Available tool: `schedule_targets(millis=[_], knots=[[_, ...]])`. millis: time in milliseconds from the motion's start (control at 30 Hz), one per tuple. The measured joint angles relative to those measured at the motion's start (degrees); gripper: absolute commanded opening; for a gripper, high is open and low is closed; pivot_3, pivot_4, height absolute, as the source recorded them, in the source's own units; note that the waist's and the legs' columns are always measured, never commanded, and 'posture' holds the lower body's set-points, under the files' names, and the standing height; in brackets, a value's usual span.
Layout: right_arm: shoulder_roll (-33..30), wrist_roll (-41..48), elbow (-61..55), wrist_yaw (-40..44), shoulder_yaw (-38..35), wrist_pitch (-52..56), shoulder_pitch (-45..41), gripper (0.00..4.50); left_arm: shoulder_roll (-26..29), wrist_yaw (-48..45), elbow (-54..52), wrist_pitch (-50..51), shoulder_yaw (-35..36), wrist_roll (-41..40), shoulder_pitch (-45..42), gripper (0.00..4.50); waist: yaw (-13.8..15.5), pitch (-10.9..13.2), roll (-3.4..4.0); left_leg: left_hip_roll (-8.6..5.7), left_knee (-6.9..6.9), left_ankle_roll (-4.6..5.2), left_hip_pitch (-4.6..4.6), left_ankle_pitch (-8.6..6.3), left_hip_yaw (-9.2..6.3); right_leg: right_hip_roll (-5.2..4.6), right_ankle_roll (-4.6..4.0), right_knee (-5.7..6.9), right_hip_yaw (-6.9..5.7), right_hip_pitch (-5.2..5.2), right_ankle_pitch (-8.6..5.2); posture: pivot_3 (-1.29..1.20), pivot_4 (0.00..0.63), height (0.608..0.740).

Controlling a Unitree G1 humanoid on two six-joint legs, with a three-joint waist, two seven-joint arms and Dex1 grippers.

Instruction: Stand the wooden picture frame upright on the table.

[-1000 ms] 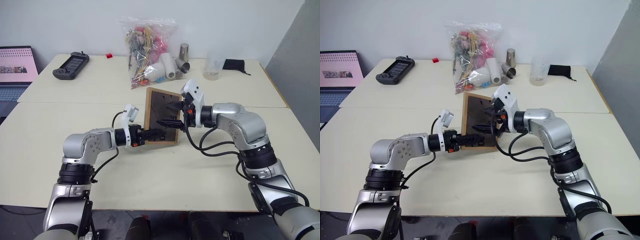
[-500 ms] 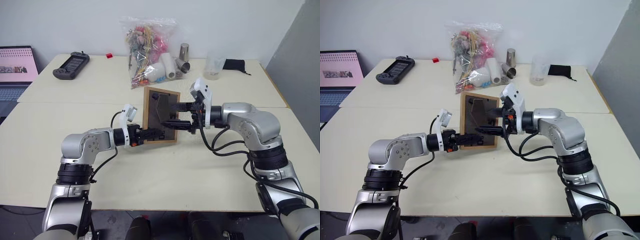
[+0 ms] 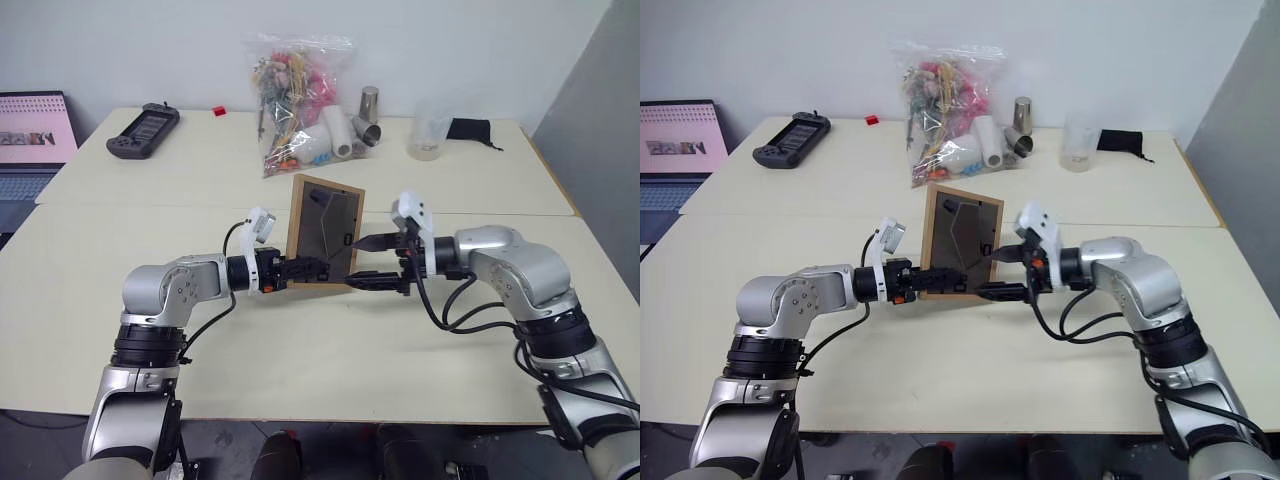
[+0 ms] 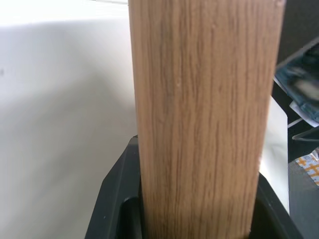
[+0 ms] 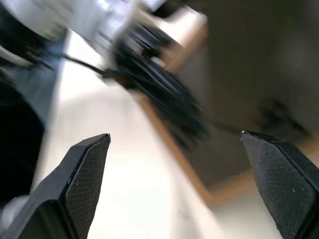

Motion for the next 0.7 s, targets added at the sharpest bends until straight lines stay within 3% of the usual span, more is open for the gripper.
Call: schedule_targets(millis=[167,233,367,533,700], knots=[[-4.3,-7.1,3.4,0.7,-0.2,-16.5,5.3,4.45,0.9,0.7,0.0,8.0,3.3,-3.9,0.0,1.23,-0.2,0.0,-0.01,0.02,-0.04,0.0,-0.03,0.0,0.02,0.0,0.01,-0.08,0.0,0.0,0.0,0.0,0.15,0.74],[-4.4,-12.3,6.7,-1.8,-0.7,-33.4,7.2,4.45,0.6,1.5,0.1,15.5,6.6,-7.6,-0.2,1.23,-0.5,0.0,-0.01,0.04,-0.03,0.0,-0.01,0.0,0.04,0.01,0.03,-0.07,0.01,0.0,-0.01,0.0,0.15,0.74],[-3.6,-25.1,16.8,-12.4,-0.2,-60.7,6.7,4.45,-0.4,4.9,3.5,26.6,12.1,-14.2,-1.0,1.23,-0.9,0.0,-0.01,0.04,-0.01,0.0,0.09,0.0,0.06,0.01,0.04,0.01,0.04,0.02,0.01,0.0,0.15,0.74],[-1.8,-45.8,27.2,-31.8,3.1,-92.5,0.6,4.45,0.5,13.5,8.9,28.0,11.9,-28.9,0.0,1.23,-1.6,0.0,-0.01,0.05,-0.02,-0.07,0.16,0.04,0.06,-0.02,0.02,0.16,0.07,0.02,0.01,0.0,0.15,0.74],[0.2,-59.0,33.0,-45.1,5.3,-101.9,-3.4,4.45,1.0,21.4,8.5,28.0,10.6,-39.5,1.2,1.23,-1.6,0.0,-0.02,-0.01,0.06,-0.25,0.18,0.14,0.06,-0.08,0.01,0.31,0.1,0.02,0.02,0.0,0.15,0.74]])
